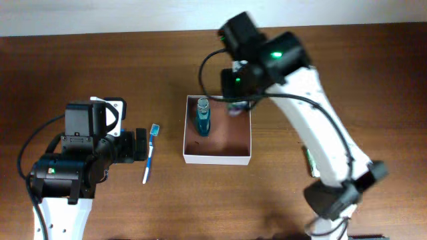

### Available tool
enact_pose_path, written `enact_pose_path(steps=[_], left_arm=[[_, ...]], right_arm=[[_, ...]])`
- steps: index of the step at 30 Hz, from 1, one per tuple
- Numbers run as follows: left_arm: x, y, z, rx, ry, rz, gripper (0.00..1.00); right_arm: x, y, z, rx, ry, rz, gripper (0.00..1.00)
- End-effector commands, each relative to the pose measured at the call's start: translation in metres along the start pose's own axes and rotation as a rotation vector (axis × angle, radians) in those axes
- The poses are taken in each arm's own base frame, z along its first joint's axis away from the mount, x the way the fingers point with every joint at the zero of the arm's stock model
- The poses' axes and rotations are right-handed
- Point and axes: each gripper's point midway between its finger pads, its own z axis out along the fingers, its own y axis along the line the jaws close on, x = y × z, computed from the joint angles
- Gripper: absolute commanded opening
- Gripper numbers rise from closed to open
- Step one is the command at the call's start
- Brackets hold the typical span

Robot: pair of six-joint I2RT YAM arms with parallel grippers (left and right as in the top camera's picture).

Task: Pack container
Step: 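Carry the spray bottle into the box beside the Listerine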

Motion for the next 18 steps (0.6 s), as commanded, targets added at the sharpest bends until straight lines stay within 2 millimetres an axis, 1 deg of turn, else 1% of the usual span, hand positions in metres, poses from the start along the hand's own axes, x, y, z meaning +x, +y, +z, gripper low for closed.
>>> enact_pose_path(steps=[1,2,4,7,8,13,18], left_arm=[[-0.004,-0.001,-0.004,0.008,-0.013,-0.010,0.99],[-0.004,-0.001,-0.004,0.008,-0.013,-0.010,0.99],[-0.004,-0.001,-0.004,0.008,-0.013,-0.010,0.99],[-0.004,-0.001,-0.004,0.008,-0.013,-0.010,0.99],[-0.004,-0.001,-0.004,0.008,-0.013,-0.010,0.99],[-0.004,-0.001,-0.004,0.008,-0.014,-0.010,0.99],[-0.004,-0.001,-0.004,0.008,-0.014,-0.010,0.99]], right_arm=[[-0.005,-0.005,0.028,0.067,0.028,0.066,0.04],[-0.005,-0.004,0.036,0.073,0.041,0.065,0.04],[-0.005,-0.003,0.060,0.093,0.079,0.065,0.04],[-0.008,-0.001,0.082,0.102,0.099,0.064,0.04],[-0.009,0.002,0.092,0.098,0.107,0.064,0.04],[-0.011,0.008,0.117,0.085,0.127,0.065,0.04],[-0.006,0.008,0.129,0.089,0.161,0.064,0.04]])
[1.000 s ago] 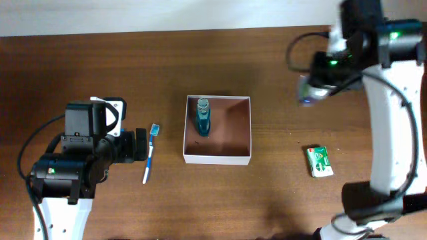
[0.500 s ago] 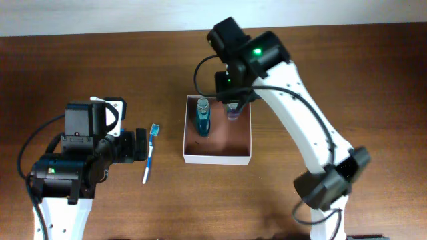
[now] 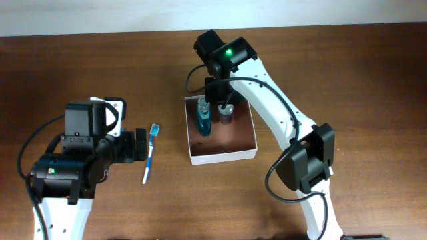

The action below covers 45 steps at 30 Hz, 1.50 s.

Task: Pack container
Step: 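Carry the spray bottle into the box beside the Listerine, then release the spray bottle and move the right gripper over the Dettol box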

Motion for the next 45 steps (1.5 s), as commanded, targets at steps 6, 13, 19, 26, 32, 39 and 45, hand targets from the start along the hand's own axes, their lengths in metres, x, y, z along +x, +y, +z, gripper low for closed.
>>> enact_pose_path(steps=[6,13,19,26,32,39,45], left_arm=[[-0.004,-0.001,-0.004,0.008,-0.014,-0.009,0.99],[-0.004,-0.001,-0.004,0.008,-0.014,-0.009,1.00],[-0.004,-0.001,-0.004,0.008,-0.014,-0.009,0.99],[-0.004,-0.001,-0.004,0.008,-0.013,-0.009,0.99],[-0.004,-0.001,-0.004,0.008,-0.013,-0.009,0.99],[-0.004,-0.001,-0.004,0.008,-0.014,-0.009,1.00],[-0.004,-0.001,-0.004,0.008,-0.014,-0.009,0.99]], right_arm=[[0.000,0.001,0.003,-0.002,0.008,0.009,0.48],[0.005,-0.002,0.001,0.008,0.025,-0.013,0.50],[-0.001,-0.013,-0.062,-0.004,-0.103,-0.048,0.52],[0.001,-0.072,-0.207,-0.066,-0.427,-0.001,0.80],[0.026,-0.188,-0.236,0.035,-0.407,0.258,0.99],[0.049,-0.262,-0.176,0.028,-0.162,0.432,0.99],[0.101,-0.285,-0.087,0.147,0.161,0.366,0.99]])
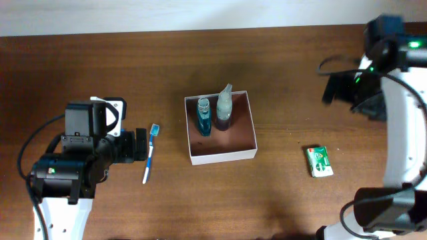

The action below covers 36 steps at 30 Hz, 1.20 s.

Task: Pack container
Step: 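Release the spray bottle and move the right gripper over the Dettol box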

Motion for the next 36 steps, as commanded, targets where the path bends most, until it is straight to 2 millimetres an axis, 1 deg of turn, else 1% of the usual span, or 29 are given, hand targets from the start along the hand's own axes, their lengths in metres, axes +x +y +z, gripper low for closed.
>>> enact_pose_path(steps=[1,4,5,7,8,9,11,14,15,18,20,22,23,24,26,27,30,31,32,36], left_arm=[[-0.004,-0.001,-0.004,0.007,-0.016,-0.009,0.99],[-0.004,-0.001,-0.004,0.007,-0.015,-0.009,0.99],[-0.004,-0.001,-0.004,0.007,-0.015,-0.009,0.99],[-0.004,-0.001,-0.004,0.007,-0.016,-0.009,0.99],[-0.004,0.000,-0.004,0.003,-0.016,-0.009,0.99],[-0.004,0.000,-0.004,-0.001,-0.015,-0.010,0.99],[-0.004,0.003,-0.004,-0.014,-0.015,-0.010,0.99],[-0.004,0.003,-0.003,-0.015,-0.014,-0.010,0.99],[-0.003,0.003,-0.003,-0.016,-0.014,-0.010,0.99],[-0.004,0.003,-0.003,-0.015,-0.014,-0.010,0.99],[-0.003,0.003,-0.003,-0.016,-0.014,-0.010,0.99],[-0.004,0.003,-0.003,-0.016,-0.014,-0.010,0.99],[-0.004,0.003,-0.003,-0.016,-0.014,-0.010,0.99],[-0.004,0.003,-0.003,-0.015,-0.014,-0.009,0.99],[-0.003,0.003,-0.003,-0.016,-0.013,-0.010,0.99],[-0.003,0.003,-0.003,-0.015,-0.014,-0.010,0.99],[-0.004,0.003,-0.003,-0.016,-0.014,-0.010,0.99],[-0.004,0.003,-0.003,-0.016,-0.014,-0.010,0.99],[-0.004,0.003,-0.003,-0.016,-0.014,-0.010,0.99],[-0.004,0.003,-0.003,-0.016,-0.014,-0.010,0.99]], right_arm=[[0.016,-0.008,0.040,0.062,0.101,-0.082,0.99],[0.027,-0.007,0.073,0.061,0.158,-0.089,0.98],[0.032,-0.004,0.087,0.046,0.181,-0.088,0.98],[0.043,-0.003,0.103,0.034,0.218,-0.087,0.99],[0.051,-0.003,0.108,0.040,0.235,-0.095,0.99],[0.055,-0.002,0.107,0.040,0.234,-0.101,0.99],[0.065,0.003,0.094,0.024,0.189,-0.125,0.99],[0.082,0.016,0.060,-0.082,0.105,-0.112,0.98],[0.089,0.016,0.046,-0.114,0.058,-0.090,0.98],[0.104,0.009,0.021,-0.152,-0.053,-0.040,0.99],[0.113,0.005,0.014,-0.168,-0.091,-0.021,0.98],[0.119,0.002,0.015,-0.176,-0.114,-0.013,0.98],[0.118,0.002,0.020,-0.180,-0.125,-0.010,0.98],[0.113,0.004,0.031,-0.174,-0.125,-0.010,0.99],[0.098,-0.001,0.046,-0.114,-0.146,-0.010,0.98],[0.093,-0.002,0.051,-0.096,-0.153,-0.023,0.98],[0.078,0.003,0.071,-0.084,-0.155,-0.108,0.98],[0.075,0.005,0.077,-0.080,-0.148,-0.135,0.98],[0.072,0.007,0.090,-0.072,-0.129,-0.167,0.98],[0.066,0.011,0.123,-0.049,-0.057,-0.236,0.98]])
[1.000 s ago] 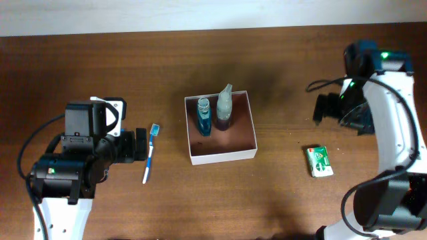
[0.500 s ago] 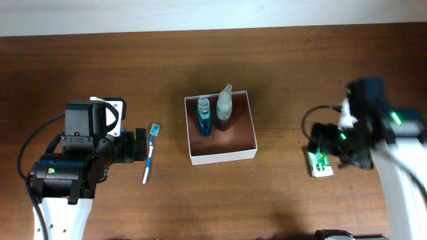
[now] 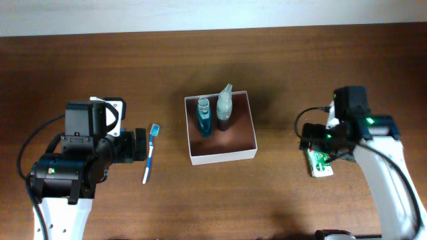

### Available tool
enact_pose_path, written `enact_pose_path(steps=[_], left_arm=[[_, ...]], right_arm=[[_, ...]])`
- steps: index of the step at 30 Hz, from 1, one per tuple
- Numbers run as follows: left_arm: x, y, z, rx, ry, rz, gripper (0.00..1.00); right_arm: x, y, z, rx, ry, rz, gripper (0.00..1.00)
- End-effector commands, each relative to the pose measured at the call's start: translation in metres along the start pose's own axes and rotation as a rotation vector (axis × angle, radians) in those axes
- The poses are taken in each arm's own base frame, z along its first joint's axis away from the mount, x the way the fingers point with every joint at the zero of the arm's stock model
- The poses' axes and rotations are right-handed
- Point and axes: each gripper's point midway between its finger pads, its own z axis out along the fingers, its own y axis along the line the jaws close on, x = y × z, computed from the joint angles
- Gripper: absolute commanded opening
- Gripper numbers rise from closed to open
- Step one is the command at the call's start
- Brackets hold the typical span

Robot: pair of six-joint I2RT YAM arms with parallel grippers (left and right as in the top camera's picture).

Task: Pack container
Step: 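Release the spray bottle and move the right gripper over the Dettol box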

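The white square container [image 3: 222, 159] sits mid-table with a blue bottle [image 3: 204, 117] and a grey spray bottle [image 3: 224, 108] standing upright in its far half. A green packet [image 3: 321, 164] lies flat on the table to the right. My right gripper [image 3: 313, 143] hangs over the packet's far end, jaws apart, and grips nothing I can see. A blue-and-white toothbrush [image 3: 150, 155] lies left of the container. My left gripper [image 3: 141, 145] rests just left of the toothbrush, open and empty.
Brown wooden table [image 3: 267, 207] with a pale wall strip along the far edge. The left arm's body [image 3: 73, 163] fills the near left. The right arm's links [image 3: 387, 173] run along the right side.
My right gripper was high at the far right edge of the table. It now sits low over the green packet's far end. The container, bottles, toothbrush and left arm are unchanged.
My right arm first reached over the container's far edge, where only the blue bottle stood. Then it was lowering the spray bottle beside the blue one. Later the spray bottle stood alone and the arm was far right. Now it is at the green packet.
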Motion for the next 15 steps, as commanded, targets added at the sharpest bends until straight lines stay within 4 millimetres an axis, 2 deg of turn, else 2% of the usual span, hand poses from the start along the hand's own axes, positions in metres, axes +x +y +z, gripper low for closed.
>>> enact_pose_path(steps=[1,8,15], left_arm=[[-0.003,0.002,-0.003,-0.008,-0.013,-0.010,0.99],[-0.003,0.002,-0.003,-0.011,-0.013,-0.010,0.99],[-0.003,0.002,-0.003,-0.011,-0.013,-0.010,0.99]], right_arm=[[0.005,-0.006,0.032,0.038,0.096,-0.104,0.98],[0.008,-0.026,0.080,0.077,0.232,-0.078,0.98],[0.007,-0.038,0.099,0.075,0.267,-0.061,0.98]])
